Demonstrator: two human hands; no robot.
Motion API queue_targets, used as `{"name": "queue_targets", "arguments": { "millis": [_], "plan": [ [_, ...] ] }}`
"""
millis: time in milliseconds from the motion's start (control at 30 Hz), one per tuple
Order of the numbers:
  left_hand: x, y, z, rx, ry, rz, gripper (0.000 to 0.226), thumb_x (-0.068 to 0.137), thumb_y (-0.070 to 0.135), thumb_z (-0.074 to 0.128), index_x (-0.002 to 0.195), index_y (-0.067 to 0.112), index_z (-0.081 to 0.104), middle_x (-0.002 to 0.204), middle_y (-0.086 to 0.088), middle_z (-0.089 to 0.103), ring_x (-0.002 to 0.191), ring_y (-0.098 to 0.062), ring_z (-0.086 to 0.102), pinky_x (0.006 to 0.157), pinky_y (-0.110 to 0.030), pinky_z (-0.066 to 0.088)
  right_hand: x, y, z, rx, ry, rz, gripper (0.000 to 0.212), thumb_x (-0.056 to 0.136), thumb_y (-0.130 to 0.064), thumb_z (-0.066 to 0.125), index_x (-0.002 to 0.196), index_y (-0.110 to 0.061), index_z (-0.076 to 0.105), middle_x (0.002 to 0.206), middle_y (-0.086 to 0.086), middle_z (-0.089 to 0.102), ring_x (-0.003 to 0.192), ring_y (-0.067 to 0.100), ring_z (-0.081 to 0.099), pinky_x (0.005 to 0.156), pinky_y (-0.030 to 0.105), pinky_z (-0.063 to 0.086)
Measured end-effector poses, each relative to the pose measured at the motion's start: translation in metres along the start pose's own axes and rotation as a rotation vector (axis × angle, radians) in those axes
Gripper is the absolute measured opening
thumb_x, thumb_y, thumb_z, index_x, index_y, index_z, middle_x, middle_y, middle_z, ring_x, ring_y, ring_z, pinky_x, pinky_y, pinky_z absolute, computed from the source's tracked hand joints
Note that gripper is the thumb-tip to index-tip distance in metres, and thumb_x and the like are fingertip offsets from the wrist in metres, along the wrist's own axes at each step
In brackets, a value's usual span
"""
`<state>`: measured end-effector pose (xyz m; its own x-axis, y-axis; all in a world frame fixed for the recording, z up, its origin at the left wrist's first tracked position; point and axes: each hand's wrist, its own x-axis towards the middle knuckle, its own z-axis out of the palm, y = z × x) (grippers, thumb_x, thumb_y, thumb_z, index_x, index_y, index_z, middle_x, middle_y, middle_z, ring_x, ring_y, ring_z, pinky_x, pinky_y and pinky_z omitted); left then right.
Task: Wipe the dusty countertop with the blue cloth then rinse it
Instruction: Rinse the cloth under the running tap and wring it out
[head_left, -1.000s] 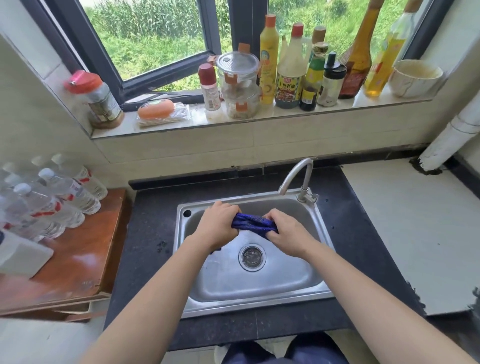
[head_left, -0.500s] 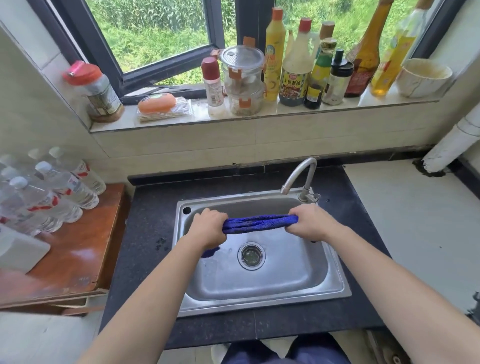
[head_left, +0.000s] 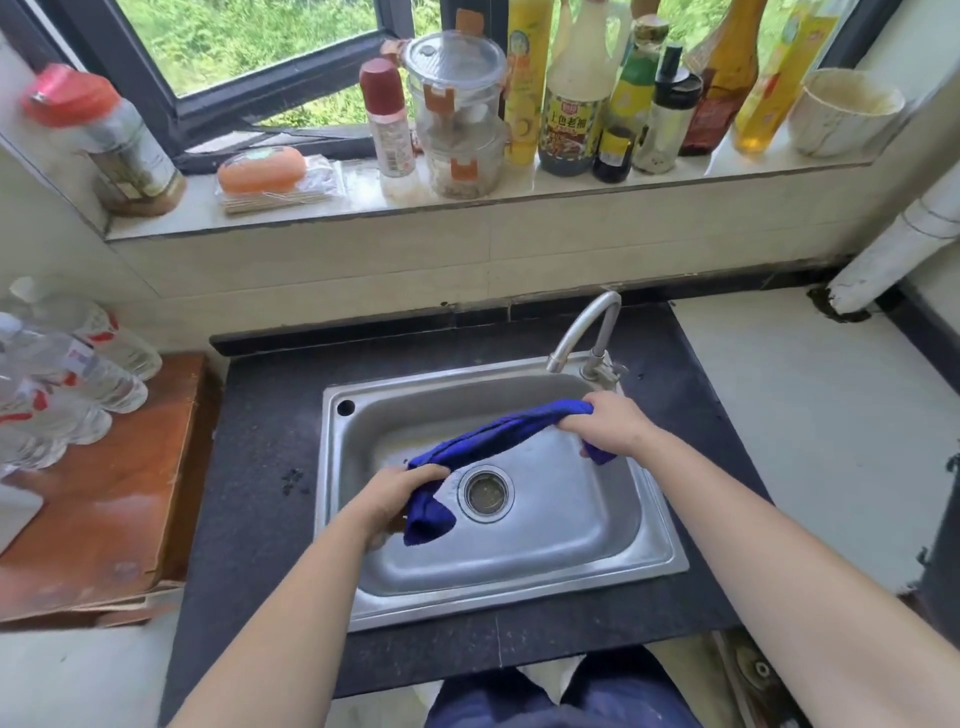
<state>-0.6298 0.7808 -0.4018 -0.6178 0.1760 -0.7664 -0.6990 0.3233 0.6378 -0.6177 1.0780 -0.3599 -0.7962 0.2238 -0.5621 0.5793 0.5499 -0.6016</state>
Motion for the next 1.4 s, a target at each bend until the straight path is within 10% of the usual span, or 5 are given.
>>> {"name": "queue_targets", "arguments": {
  "millis": [333, 567, 933, 1233, 1400],
  "plan": [
    [0.026, -0.02, 0.042, -0.634, -0.05, -0.3, 0.032, 0.099, 0.042, 0.051, 0.092, 0.011, 0.056, 0.059, -0.005, 0.045, 0.034, -0.011, 0.035, 0.031, -0.016, 0.028, 0.007, -0.026, 0.07, 0.552, -0.087, -0.081, 0.028, 0.093, -0.01, 0.065, 0.12, -0.005, 0.062, 0.091, 0.008, 0.07, 0.074, 0.015, 0.066, 0.067, 0.02, 0.055],
    [0.022, 0.004, 0.035, -0.592, -0.196, -0.181, 0.02, 0.094, 0.027, 0.06, 0.098, 0.01, 0.07, 0.072, -0.003, 0.071, 0.049, -0.013, 0.061, 0.043, -0.019, 0.042, -0.018, -0.009, 0.092, 0.256, -0.486, -0.284, 0.026, 0.093, -0.006, 0.066, 0.112, -0.022, 0.071, 0.083, -0.008, 0.065, 0.07, 0.0, 0.054, 0.071, 0.008, 0.042],
    [0.016, 0.037, 0.002, -0.422, -0.486, -0.015, 0.042, 0.072, 0.009, 0.068, 0.114, 0.002, 0.069, 0.115, -0.024, 0.064, 0.105, -0.036, 0.057, 0.097, -0.047, 0.04, 0.018, 0.02, 0.079, -0.271, 0.235, -0.77, 0.12, 0.077, -0.027, 0.083, 0.157, -0.031, -0.006, 0.165, 0.011, -0.003, 0.153, 0.019, 0.004, 0.119, 0.034, 0.023],
    [-0.001, 0.058, 0.009, 0.331, -0.522, 0.093, 0.04, 0.082, -0.001, 0.071, 0.117, 0.009, 0.054, 0.087, -0.004, 0.062, 0.071, -0.018, 0.06, 0.068, -0.029, 0.051, 0.043, -0.009, 0.092, -0.616, 0.312, -1.017, 0.035, 0.074, -0.011, 0.066, 0.108, -0.017, 0.064, 0.085, 0.006, 0.057, 0.071, 0.032, 0.06, 0.046, 0.038, 0.051],
    [0.013, 0.051, 0.016, 0.874, -0.197, 0.479, 0.022, 0.089, 0.021, 0.067, 0.104, 0.021, 0.051, 0.079, -0.002, 0.064, 0.066, -0.024, 0.063, 0.053, -0.032, 0.047, 0.034, -0.016, 0.075, -0.69, -0.014, -0.701, 0.013, 0.08, -0.034, 0.062, 0.084, -0.024, 0.055, 0.088, 0.007, 0.068, 0.082, 0.035, 0.062, 0.062, 0.032, 0.037]
  ]
}}
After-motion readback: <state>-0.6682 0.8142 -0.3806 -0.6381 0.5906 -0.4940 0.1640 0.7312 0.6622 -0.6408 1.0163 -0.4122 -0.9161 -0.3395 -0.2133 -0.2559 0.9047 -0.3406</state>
